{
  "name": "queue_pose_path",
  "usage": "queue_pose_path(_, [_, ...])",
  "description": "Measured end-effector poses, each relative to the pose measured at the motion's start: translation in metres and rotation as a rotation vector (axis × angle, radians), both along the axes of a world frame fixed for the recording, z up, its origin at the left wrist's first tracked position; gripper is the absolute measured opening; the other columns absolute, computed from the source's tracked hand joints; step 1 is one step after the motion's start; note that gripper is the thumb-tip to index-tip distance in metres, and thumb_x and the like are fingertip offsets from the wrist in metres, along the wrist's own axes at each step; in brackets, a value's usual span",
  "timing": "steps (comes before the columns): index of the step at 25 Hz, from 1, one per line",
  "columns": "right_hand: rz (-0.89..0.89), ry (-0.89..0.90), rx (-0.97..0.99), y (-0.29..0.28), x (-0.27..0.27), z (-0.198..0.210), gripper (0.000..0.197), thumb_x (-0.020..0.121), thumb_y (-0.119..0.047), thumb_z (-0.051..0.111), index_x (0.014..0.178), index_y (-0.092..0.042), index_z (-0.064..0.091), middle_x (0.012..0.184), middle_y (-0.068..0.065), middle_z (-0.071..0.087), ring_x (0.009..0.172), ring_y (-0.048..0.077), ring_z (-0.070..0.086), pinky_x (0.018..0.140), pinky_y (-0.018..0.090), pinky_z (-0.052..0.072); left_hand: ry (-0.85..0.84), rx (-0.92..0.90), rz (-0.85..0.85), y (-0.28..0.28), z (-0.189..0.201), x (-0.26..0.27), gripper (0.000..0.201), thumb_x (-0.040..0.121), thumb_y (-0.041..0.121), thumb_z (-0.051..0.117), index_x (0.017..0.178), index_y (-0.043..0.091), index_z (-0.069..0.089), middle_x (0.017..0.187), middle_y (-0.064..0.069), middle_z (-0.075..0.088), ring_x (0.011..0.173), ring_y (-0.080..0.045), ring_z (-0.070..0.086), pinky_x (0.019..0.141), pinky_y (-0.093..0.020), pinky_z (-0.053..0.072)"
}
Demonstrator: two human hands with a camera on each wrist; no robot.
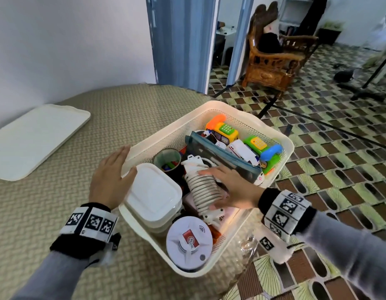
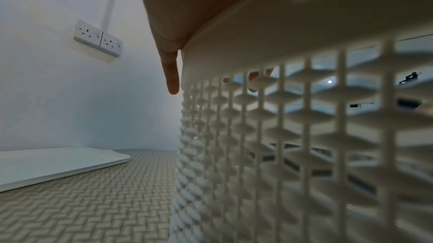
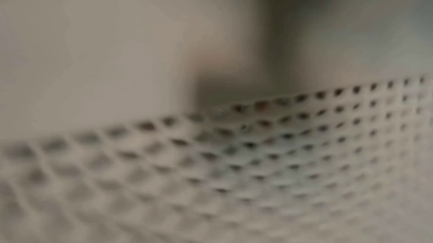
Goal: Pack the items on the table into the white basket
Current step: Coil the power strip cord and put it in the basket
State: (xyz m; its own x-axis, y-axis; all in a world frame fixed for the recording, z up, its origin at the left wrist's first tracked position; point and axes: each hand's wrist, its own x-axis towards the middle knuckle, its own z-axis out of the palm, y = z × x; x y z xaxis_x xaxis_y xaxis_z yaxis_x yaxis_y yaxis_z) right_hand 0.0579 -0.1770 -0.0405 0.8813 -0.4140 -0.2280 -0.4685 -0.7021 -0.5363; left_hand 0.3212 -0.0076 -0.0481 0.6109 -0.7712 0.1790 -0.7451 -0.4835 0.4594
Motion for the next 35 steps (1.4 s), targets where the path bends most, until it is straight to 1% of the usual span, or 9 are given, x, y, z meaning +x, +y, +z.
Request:
queue_pose_path(2, [-0.016, 0.001, 0.024, 0.001, 0.0, -0.003, 0.089, 0.071, -0.028, 0.08, 0.143, -0.036, 0.029, 0.149, 0.001, 0.03, 0.138, 0.021, 0.024, 0.115, 0.04, 0.018, 0.0, -0.01, 0.0, 0.0, -0.001, 0.0, 0.057, 0.095, 0.025, 0.054, 0.147, 0.021, 0.032, 0.153, 0.001, 0.032, 0.141, -0.02, 0.026, 0.115, -0.036, 0.016])
queue_pose_path(5, [-0.035, 0.11, -0.073, 0.013, 0.002, -0.005, 0.09, 0.071, -0.049, 0.068, 0.144, -0.044, 0.015, 0.156, 0.0, 0.016, 0.142, 0.028, 0.013, 0.111, 0.056, 0.026, -0.002, -0.006, -0.009, 0.001, -0.002, 0.002, 0.057, 0.095, 0.031, 0.05, 0.148, 0.022, 0.032, 0.153, 0.001, 0.033, 0.141, -0.021, 0.027, 0.115, -0.038, 0.017])
queue_pose_path(8, [-0.027, 0.23, -0.231, 0.024, 0.005, -0.001, 0.107, 0.064, -0.068, 0.071, 0.145, -0.041, 0.007, 0.155, 0.003, 0.014, 0.138, 0.03, 0.02, 0.104, 0.051, 0.038, 0.007, -0.012, -0.019, 0.002, -0.003, 0.003, 0.058, 0.092, 0.034, 0.049, 0.147, 0.021, 0.033, 0.152, 0.0, 0.035, 0.141, -0.021, 0.028, 0.116, -0.037, 0.016])
queue_pose_path(16, [0.022, 0.161, -0.142, 0.007, 0.0, 0.016, 0.094, 0.071, -0.014, 0.076, 0.146, -0.04, 0.026, 0.154, 0.005, 0.018, 0.14, 0.029, 0.023, 0.113, 0.046, 0.028, 0.033, -0.052, -0.02, 0.002, -0.001, 0.002, 0.067, 0.08, 0.039, 0.041, 0.144, 0.021, 0.039, 0.147, 0.0, 0.043, 0.133, -0.024, 0.037, 0.112, -0.04, 0.023])
queue_pose_path(19, [0.112, 0.162, -0.185, -0.004, 0.008, 0.024, 0.082, 0.076, -0.015, 0.074, 0.145, -0.035, 0.034, 0.156, 0.009, 0.02, 0.142, 0.028, 0.025, 0.114, 0.038, 0.024, 0.028, -0.062, -0.017, 0.002, 0.001, 0.001, 0.059, 0.087, 0.034, 0.049, 0.144, 0.02, 0.04, 0.146, 0.001, 0.043, 0.133, -0.024, 0.037, 0.111, -0.04, 0.024])
queue_pose_path(23, [0.138, 0.236, -0.171, -0.003, 0.011, 0.026, 0.086, 0.076, -0.013, 0.068, 0.147, -0.038, 0.026, 0.159, 0.005, 0.013, 0.142, 0.027, 0.024, 0.114, 0.042, 0.025, 0.028, -0.067, 0.01, 0.002, 0.002, -0.002, 0.057, 0.091, 0.018, 0.058, 0.144, 0.021, 0.039, 0.147, 0.002, 0.042, 0.134, -0.023, 0.035, 0.111, -0.037, 0.022])
queue_pose_path(26, [0.111, 0.222, -0.113, 0.001, 0.011, 0.029, 0.088, 0.071, -0.02, 0.075, 0.145, -0.038, 0.029, 0.142, 0.002, 0.038, 0.13, 0.02, 0.036, 0.108, 0.038, 0.035, 0.042, -0.081, 0.014, 0.002, 0.003, -0.001, 0.057, 0.09, 0.017, 0.058, 0.143, 0.022, 0.04, 0.145, 0.002, 0.044, 0.132, -0.023, 0.036, 0.109, -0.036, 0.023])
queue_pose_path(29, [0.116, 0.242, -0.066, 0.002, 0.016, 0.025, 0.088, 0.072, -0.027, 0.078, 0.145, -0.037, 0.03, 0.125, 0.004, 0.048, 0.112, 0.016, 0.044, 0.099, 0.031, 0.041, 0.05, -0.096, 0.013, 0.001, 0.005, -0.003, 0.055, 0.089, 0.021, 0.057, 0.142, 0.022, 0.043, 0.143, 0.003, 0.046, 0.129, -0.024, 0.039, 0.107, -0.036, 0.026])
queue_pose_path(35, [0.107, 0.255, -0.045, -0.005, 0.02, 0.025, 0.087, 0.074, -0.028, 0.078, 0.147, -0.034, 0.029, 0.146, 0.0, 0.042, 0.132, 0.016, 0.037, 0.11, 0.03, 0.03, 0.074, -0.094, -0.015, 0.003, 0.001, 0.002, 0.063, 0.08, 0.037, 0.045, 0.142, 0.025, 0.041, 0.143, 0.006, 0.045, 0.128, -0.022, 0.039, 0.107, -0.035, 0.026])
